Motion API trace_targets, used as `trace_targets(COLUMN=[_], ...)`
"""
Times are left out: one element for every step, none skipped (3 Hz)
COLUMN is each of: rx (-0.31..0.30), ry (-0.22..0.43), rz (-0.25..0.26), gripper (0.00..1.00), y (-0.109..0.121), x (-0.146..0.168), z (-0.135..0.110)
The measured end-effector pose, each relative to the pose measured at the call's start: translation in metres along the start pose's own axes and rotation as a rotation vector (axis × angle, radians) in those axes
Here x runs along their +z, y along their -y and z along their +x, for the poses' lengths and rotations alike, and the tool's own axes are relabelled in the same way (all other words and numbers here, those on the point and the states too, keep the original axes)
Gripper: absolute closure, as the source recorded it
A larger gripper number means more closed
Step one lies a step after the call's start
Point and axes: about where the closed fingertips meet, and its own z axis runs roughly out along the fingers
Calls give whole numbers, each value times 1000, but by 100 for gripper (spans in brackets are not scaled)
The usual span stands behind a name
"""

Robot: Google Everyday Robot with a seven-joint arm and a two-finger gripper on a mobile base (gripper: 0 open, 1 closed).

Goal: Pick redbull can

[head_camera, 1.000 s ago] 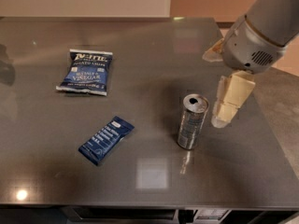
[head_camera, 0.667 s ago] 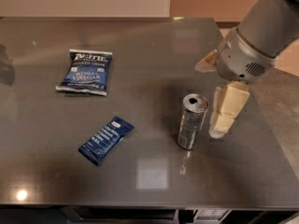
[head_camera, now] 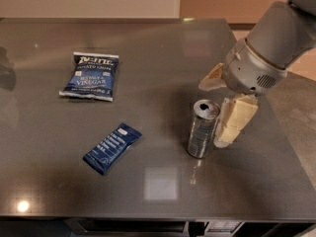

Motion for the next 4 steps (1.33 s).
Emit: trace_targets(rx=[-7, -14, -12, -8], ry=[27, 59, 90, 108], rz=[-11, -21, -25, -14], gripper=[41, 64, 87, 100], y=[-1, -1, 6, 20], x=[0, -7, -20, -40], z=[-7, -15, -24, -29])
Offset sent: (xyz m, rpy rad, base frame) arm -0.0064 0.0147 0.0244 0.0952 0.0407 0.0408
